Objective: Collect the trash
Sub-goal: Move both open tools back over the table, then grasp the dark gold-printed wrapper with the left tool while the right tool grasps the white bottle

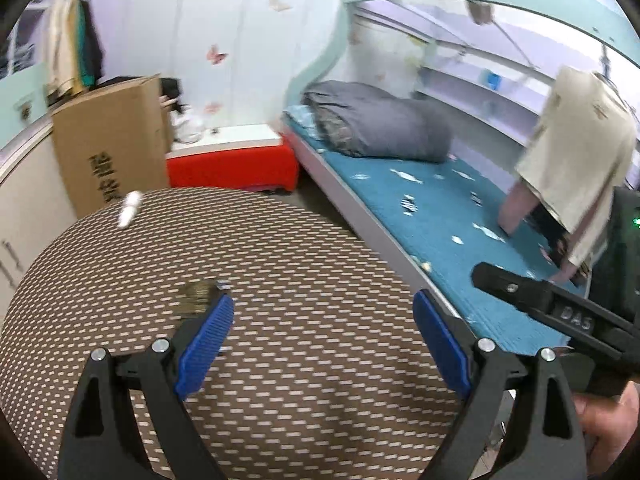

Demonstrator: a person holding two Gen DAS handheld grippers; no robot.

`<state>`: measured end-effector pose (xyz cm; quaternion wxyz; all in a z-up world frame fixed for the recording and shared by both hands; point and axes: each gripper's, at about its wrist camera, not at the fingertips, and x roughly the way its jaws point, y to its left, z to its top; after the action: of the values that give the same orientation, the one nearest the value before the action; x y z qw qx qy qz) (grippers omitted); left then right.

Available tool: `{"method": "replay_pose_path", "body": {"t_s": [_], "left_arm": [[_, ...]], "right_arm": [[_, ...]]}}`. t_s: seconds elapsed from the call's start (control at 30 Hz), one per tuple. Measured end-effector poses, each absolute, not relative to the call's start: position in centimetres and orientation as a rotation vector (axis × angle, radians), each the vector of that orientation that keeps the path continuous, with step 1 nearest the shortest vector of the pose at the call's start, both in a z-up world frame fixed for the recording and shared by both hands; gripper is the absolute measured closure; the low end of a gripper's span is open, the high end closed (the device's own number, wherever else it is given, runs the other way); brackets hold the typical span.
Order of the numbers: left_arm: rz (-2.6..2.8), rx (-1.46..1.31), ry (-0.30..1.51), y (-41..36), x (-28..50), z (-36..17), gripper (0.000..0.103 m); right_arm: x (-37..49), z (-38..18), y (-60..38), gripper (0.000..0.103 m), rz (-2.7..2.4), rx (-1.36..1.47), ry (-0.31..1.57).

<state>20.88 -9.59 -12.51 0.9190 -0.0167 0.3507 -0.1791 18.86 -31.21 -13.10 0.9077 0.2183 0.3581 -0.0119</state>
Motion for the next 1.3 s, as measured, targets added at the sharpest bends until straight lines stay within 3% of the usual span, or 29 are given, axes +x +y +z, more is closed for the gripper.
{"method": "replay_pose_path", "body": {"t_s": [0.5,0.53,0.57,0.67,0.7,0.8,1.3], "left_arm": [[-0.216,-0.033,0.881,-2.5,28.2,-19.3,0.016],[-0.225,-0.038,0.891,-2.5,28.7,-19.7,0.020],[-0.233,-0.036,0.905,-2.5,29.3,-20.1,0.034],[-0.245,0.020,0.900,-3.3,29.9,-20.4,0.056],[-0.253,0.041,0.892,-3.4,29.9,-20.4,0.068],[-0.279,0.014,0.889,-2.9,29.6,-20.0,0.077],[-0.075,-0.170,0.792,11.2,28.7,-17.8,0.079]], "right_arm": [[24.3,-15.6,-24.3,0.006,0.057,0.335,0.826],[24.5,-15.8,-24.3,0.006,0.055,0.337,0.829],[24.8,-16.0,-24.3,0.006,0.054,0.337,0.834],[25.4,-16.5,-24.1,0.006,0.057,0.337,0.845],[25.7,-16.6,-23.8,0.006,0.058,0.334,0.850],[26.4,-16.9,-22.9,0.006,0.078,0.325,0.860],[35.8,-17.6,-8.9,0.006,0.274,0.171,0.898]]}}
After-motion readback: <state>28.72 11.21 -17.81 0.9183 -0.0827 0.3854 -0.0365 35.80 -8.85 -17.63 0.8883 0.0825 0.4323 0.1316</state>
